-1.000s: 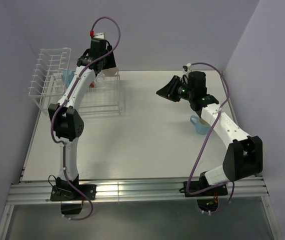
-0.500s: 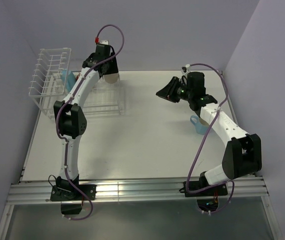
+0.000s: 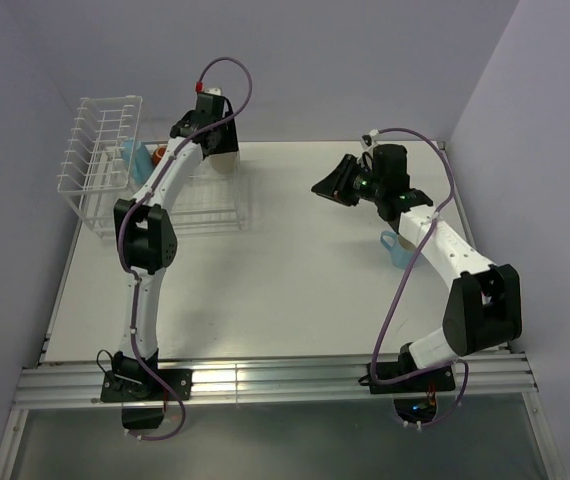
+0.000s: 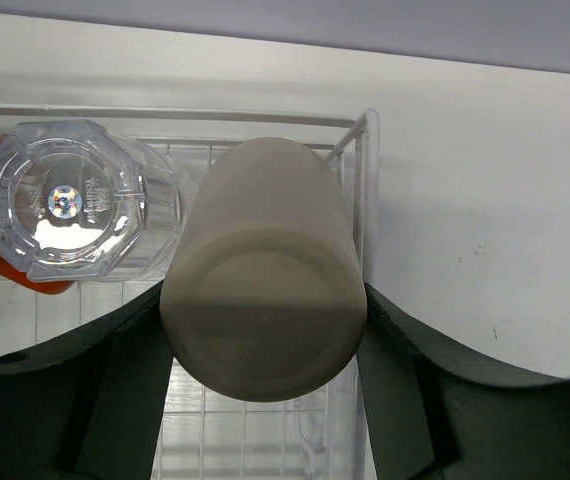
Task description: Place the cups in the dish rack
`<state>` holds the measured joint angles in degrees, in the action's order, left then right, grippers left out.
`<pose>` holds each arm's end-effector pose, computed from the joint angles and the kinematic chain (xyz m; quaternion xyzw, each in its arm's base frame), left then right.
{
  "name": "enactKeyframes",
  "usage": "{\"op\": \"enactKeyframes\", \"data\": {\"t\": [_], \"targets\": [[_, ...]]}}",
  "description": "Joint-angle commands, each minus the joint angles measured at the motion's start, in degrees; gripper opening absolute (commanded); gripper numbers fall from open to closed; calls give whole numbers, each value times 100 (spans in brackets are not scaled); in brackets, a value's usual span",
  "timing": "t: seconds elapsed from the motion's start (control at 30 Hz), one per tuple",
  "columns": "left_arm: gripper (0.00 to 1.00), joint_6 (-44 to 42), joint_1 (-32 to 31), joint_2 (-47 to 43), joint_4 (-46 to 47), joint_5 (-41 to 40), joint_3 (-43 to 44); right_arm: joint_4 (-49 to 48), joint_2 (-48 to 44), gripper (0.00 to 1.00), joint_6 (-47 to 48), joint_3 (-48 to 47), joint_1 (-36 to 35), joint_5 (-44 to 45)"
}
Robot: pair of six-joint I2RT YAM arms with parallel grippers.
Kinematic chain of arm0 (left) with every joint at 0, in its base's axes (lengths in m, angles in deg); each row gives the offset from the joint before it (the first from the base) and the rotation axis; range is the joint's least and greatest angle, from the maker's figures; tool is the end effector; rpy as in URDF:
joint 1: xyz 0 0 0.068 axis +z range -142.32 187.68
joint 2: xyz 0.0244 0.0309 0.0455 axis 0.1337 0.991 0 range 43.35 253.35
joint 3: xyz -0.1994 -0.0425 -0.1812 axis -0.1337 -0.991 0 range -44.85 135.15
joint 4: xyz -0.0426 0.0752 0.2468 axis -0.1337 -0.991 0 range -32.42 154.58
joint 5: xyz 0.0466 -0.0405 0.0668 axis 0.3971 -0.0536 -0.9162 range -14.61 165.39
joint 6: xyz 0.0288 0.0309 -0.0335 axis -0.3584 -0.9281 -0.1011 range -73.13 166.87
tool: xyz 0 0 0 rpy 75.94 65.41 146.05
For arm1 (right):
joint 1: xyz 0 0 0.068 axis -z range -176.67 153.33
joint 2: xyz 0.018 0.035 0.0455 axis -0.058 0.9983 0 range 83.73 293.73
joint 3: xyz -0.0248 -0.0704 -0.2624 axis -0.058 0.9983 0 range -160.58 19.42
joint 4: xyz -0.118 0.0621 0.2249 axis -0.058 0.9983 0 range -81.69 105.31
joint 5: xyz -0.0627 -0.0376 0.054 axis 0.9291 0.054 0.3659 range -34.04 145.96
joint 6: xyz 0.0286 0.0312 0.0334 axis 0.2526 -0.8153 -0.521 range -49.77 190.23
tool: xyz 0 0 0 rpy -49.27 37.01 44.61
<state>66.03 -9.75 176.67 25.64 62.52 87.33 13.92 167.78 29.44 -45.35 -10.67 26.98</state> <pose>0.5086 -0.1513 0.2907 -0.0608 0.9001 -0.0352 0.4301 0.3249 0.0987 0.3076 0.0582 0.8250 0.4269 0.3656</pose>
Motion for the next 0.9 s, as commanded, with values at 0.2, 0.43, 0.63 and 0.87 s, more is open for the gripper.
{"op": "enactKeyframes", "data": {"t": [0.2,0.43,0.63,0.87], "targets": [[9,-61,117,142,141,117,405,-148,120,32,98,-44,-33,-47],[46,-52,117,221,176,135,379,-112,164,32,107,-79,-33,-56],[71,-88,117,204,237,30,300,-95,191,32,116,-88,-33,-47],[77,-149,108,247,238,-137,317,-77,226,33,116,-123,-33,-56]]}}
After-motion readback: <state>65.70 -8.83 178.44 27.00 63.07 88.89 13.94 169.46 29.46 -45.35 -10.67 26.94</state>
